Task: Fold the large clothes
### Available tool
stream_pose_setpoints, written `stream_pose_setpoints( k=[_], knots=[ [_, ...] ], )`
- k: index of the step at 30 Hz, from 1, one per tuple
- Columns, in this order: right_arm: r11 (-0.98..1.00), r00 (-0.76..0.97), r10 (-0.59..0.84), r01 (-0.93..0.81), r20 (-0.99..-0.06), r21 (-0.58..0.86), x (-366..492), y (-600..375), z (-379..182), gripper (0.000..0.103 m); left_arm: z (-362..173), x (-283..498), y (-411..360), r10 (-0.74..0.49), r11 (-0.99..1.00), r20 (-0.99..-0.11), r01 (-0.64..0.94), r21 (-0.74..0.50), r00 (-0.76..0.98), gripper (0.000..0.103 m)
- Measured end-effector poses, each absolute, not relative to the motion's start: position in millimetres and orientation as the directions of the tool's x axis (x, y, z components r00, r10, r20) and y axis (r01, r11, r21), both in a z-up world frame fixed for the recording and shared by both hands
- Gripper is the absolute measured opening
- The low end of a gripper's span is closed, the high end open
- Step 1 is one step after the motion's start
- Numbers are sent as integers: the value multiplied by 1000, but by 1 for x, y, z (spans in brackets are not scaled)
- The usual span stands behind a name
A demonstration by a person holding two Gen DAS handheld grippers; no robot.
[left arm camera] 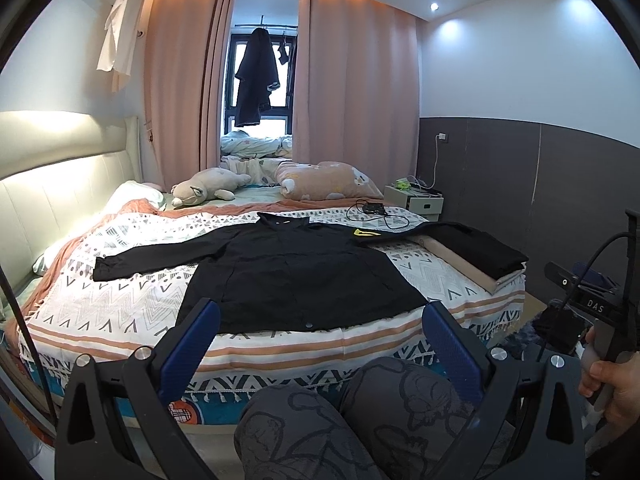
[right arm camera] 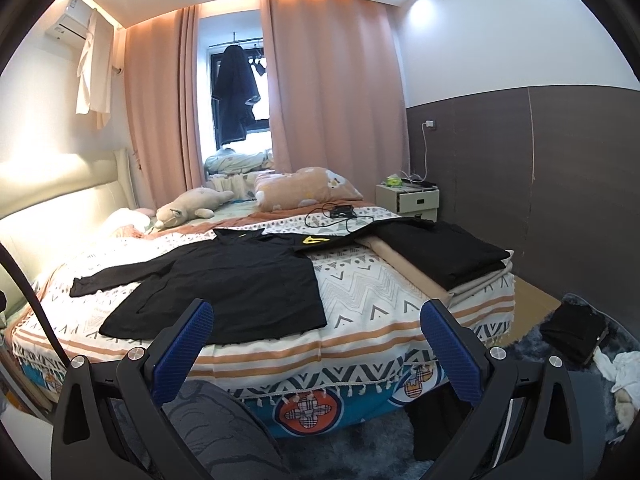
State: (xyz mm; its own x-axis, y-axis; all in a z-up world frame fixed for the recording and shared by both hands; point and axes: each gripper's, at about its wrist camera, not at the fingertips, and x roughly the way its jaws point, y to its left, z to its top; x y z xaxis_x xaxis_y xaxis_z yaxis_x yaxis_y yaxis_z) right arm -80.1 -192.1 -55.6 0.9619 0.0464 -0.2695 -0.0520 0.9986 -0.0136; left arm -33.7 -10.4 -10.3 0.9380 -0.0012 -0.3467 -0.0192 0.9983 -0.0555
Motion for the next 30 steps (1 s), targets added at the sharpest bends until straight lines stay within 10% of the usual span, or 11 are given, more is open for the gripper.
stream_pose_setpoints(
  k=[30],
  knots=[
    [992, 974, 119, -109, -195, 61, -2, -181, -29, 103, 34, 1, 44, 72, 996, -310, -83, -24, 948, 103]
  ],
)
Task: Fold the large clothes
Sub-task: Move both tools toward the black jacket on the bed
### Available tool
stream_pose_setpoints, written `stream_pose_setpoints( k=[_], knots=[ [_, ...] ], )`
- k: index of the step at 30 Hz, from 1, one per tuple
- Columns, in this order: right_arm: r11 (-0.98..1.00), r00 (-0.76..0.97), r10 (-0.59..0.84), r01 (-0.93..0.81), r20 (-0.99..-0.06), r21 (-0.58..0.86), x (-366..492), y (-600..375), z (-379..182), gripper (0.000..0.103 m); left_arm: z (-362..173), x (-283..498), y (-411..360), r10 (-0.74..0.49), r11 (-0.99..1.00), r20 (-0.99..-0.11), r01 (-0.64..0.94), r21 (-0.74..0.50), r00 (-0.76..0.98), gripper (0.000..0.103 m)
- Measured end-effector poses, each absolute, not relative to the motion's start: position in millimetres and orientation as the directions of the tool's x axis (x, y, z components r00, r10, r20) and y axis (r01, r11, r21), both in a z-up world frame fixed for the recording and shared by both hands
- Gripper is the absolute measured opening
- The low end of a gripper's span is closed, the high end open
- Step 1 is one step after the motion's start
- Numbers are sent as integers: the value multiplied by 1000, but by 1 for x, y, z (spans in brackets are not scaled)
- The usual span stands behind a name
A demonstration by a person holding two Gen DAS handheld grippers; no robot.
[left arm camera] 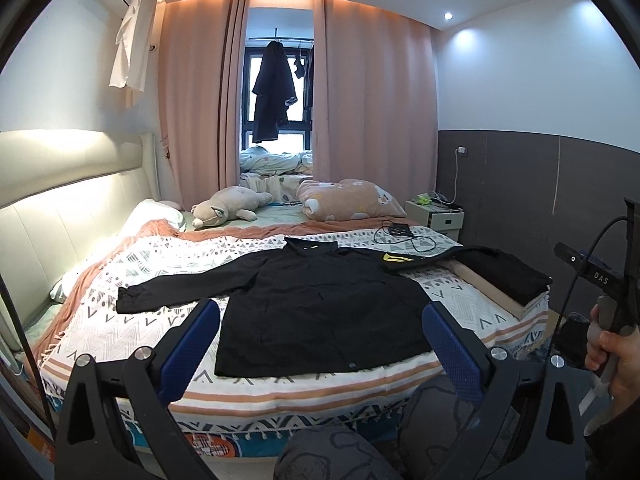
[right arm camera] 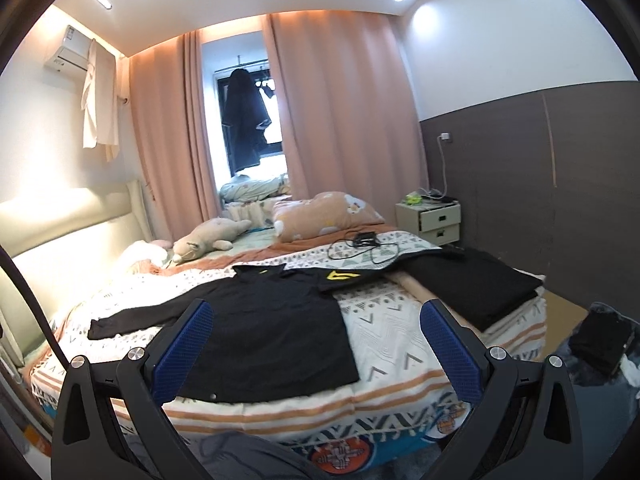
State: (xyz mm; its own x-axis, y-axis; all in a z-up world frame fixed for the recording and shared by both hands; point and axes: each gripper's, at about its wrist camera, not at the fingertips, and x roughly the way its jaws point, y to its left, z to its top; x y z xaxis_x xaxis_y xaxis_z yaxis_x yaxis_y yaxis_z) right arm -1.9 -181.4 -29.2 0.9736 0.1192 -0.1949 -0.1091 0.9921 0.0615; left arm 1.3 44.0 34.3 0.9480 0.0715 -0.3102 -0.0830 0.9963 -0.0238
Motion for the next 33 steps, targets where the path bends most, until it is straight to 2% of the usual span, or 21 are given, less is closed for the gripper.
stream_pose_setpoints(
  k=[16, 26, 33],
  knots=[
    [941, 925, 337, -327, -177, 83, 125, -147, -21, 103, 47, 66, 129, 219, 971, -313, -237, -21, 924, 103],
    [921, 897, 387, -363, -216, 143, 221, -131, -21, 103, 32, 134, 201, 303, 930, -402, -360, -73, 864, 103],
    [925, 896, 369, -329, -245, 189, 271, -109, -9, 103, 13, 182, 250, 337, 903, -467, -422, -88, 818, 103]
  ],
)
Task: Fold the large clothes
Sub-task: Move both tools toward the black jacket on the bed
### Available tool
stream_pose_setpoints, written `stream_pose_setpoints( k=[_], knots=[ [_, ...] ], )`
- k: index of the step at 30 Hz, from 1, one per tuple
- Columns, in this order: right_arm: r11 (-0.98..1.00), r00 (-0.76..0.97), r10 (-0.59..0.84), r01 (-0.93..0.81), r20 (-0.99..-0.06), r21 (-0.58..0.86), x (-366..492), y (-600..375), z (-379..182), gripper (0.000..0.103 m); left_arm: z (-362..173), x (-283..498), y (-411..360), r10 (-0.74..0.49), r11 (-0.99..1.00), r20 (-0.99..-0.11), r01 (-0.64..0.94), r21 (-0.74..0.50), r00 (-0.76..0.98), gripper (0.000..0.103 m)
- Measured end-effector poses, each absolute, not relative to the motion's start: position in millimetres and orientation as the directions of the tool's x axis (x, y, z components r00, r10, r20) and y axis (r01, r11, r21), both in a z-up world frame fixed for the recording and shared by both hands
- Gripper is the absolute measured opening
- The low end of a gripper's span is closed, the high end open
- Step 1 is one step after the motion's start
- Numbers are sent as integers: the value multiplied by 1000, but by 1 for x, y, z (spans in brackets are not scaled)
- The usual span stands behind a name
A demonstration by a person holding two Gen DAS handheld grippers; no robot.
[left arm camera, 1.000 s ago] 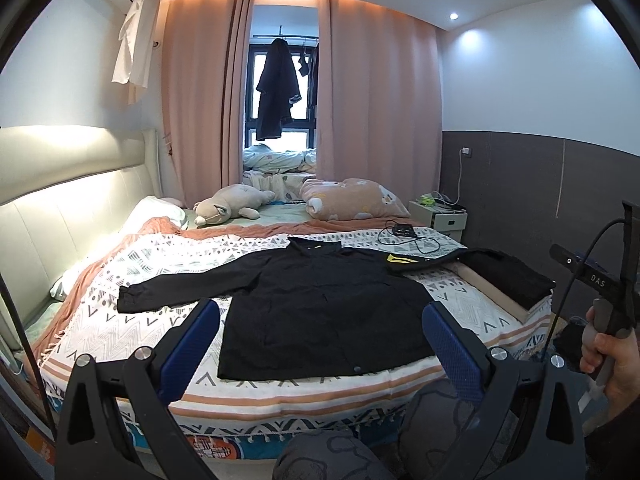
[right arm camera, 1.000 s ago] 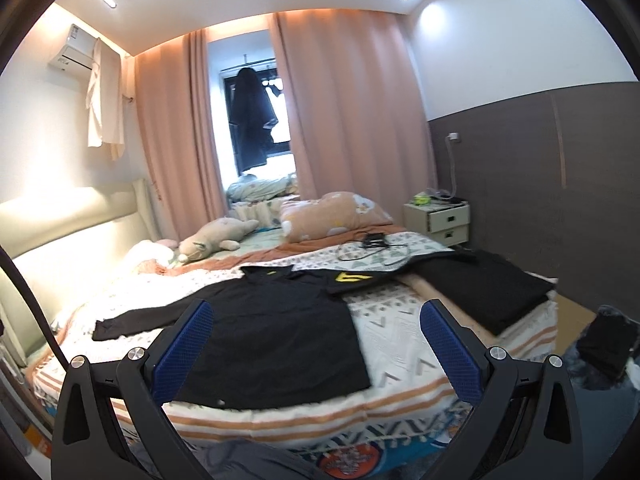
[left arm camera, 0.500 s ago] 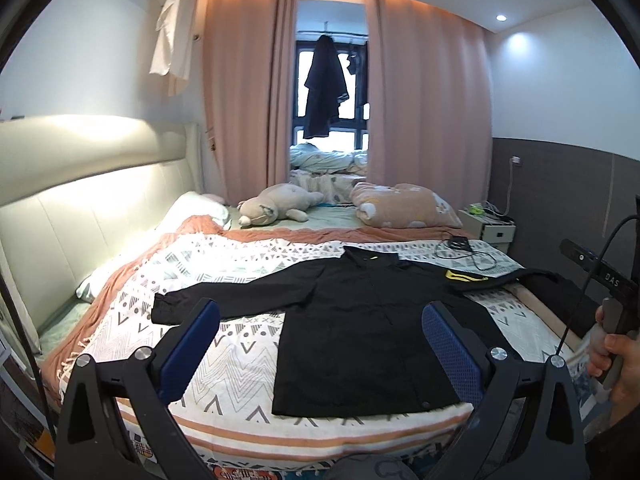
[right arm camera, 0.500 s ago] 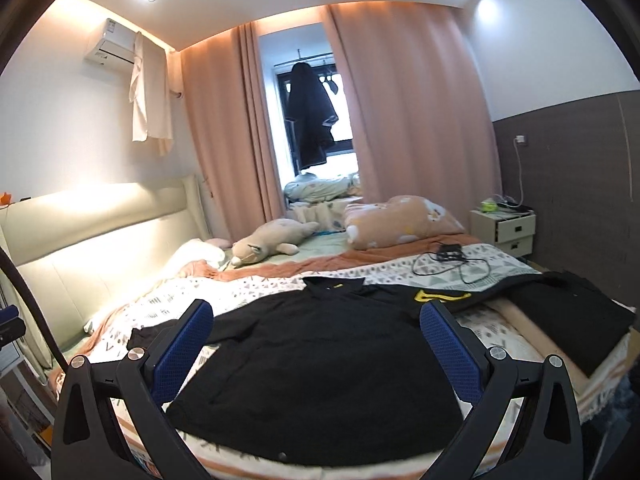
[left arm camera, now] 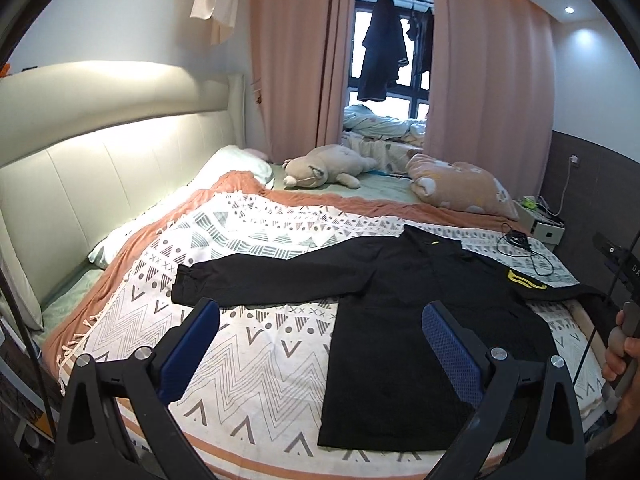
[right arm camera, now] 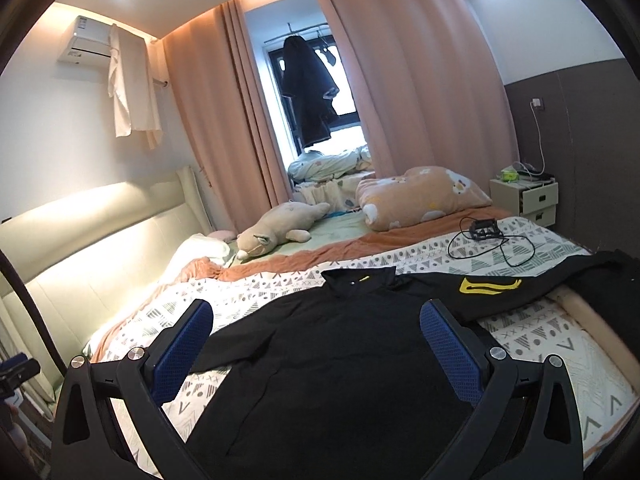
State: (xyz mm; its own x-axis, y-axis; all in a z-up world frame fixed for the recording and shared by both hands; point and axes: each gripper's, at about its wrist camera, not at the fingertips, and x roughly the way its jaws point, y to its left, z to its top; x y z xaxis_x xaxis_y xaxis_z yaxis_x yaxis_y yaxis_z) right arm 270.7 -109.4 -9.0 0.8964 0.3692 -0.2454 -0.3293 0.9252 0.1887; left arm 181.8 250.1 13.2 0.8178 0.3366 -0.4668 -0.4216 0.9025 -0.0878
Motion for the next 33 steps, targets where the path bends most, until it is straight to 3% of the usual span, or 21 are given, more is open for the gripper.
stream_pose_setpoints(
  k=[15, 25, 33],
  knots=[
    [914, 834, 402, -390, -379, 111, 398, 11, 9, 103, -41, 270, 349, 344, 852, -582, -505, -136, 737, 103],
    [934, 826, 343, -350, -448, 70, 474, 41, 1, 103, -99, 316, 425, 336, 799, -644, -570, -191, 687, 103],
    [940, 832, 332, -332, -445, 82, 513, 66, -7, 103, -154, 340, 487, 326, 724, -711, -648, -236, 623, 98]
  ],
)
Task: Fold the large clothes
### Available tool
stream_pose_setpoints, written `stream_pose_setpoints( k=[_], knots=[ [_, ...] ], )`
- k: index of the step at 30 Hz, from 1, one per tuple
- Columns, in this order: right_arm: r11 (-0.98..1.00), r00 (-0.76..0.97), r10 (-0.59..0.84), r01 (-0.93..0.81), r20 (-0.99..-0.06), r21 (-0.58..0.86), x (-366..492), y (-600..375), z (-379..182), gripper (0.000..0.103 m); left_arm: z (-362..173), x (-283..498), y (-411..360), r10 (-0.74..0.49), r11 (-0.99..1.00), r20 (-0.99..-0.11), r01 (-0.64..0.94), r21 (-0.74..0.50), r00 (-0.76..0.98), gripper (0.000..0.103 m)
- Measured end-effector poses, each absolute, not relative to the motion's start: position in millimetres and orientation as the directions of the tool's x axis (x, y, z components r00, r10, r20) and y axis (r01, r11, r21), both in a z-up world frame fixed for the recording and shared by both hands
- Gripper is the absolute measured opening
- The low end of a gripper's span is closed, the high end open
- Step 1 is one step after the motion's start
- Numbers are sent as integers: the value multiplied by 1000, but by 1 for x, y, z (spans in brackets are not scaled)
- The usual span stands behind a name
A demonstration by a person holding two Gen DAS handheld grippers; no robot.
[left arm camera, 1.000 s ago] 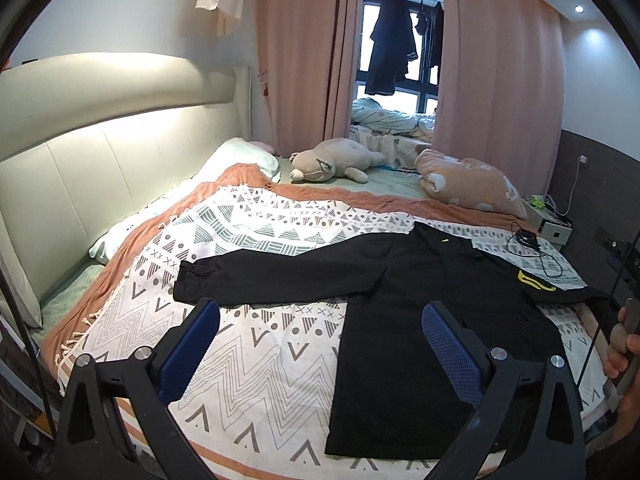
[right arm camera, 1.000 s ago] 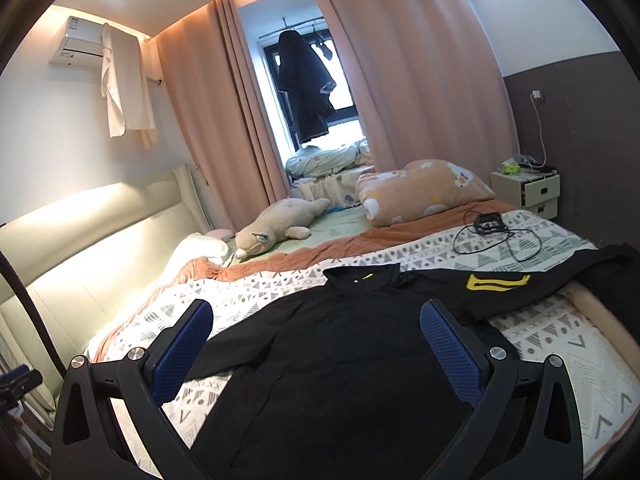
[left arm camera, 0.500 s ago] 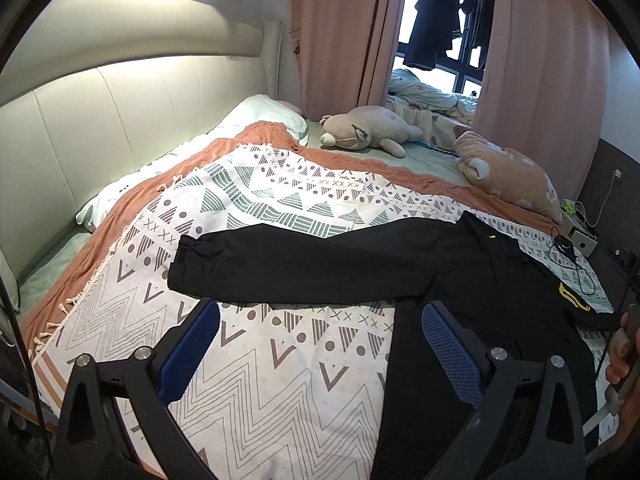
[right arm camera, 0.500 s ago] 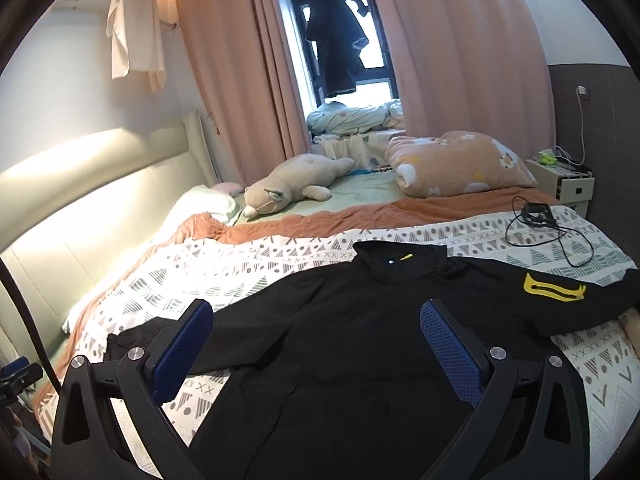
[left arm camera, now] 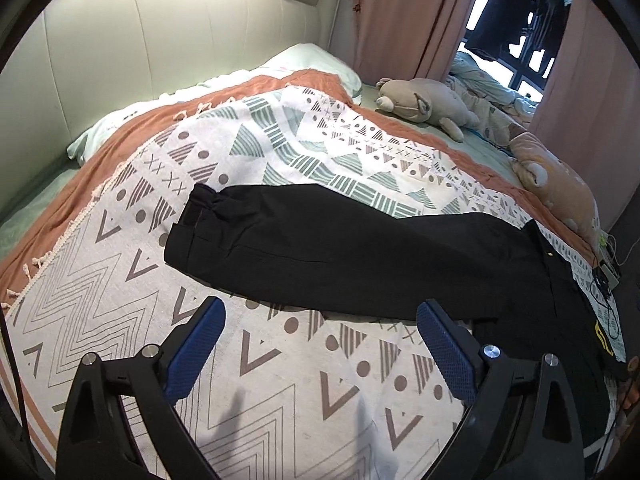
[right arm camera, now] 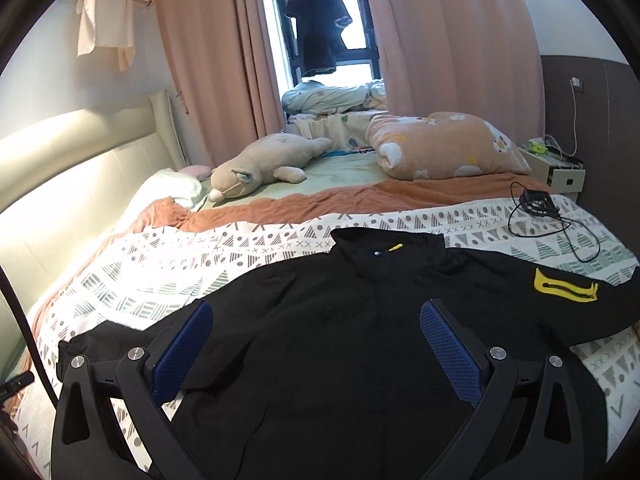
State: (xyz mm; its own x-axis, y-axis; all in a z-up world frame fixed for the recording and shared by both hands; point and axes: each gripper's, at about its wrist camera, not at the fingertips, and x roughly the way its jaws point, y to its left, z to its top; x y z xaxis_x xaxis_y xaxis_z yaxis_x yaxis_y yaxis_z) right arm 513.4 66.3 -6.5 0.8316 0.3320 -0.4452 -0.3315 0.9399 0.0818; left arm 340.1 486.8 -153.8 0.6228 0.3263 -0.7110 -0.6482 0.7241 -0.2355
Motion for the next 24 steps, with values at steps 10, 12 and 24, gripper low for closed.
stream_pose_setpoints(
  k=[10, 12, 24],
  knots=[
    [910, 698, 396, -385, -596, 154, 568, 106, -60, 103, -211, 361, 556, 272, 618, -784, -726, -302, 558, 88],
    [907, 671, 398, -388, -626, 162, 577, 111, -65, 103, -221, 366, 566, 267, 593, -798, -745, -306, 540, 83],
    [853, 527, 506, -424, -683, 305, 629, 116, -86, 40, -260, 376, 605, 231, 444, -821, -808, -388, 522, 24]
  ],
)
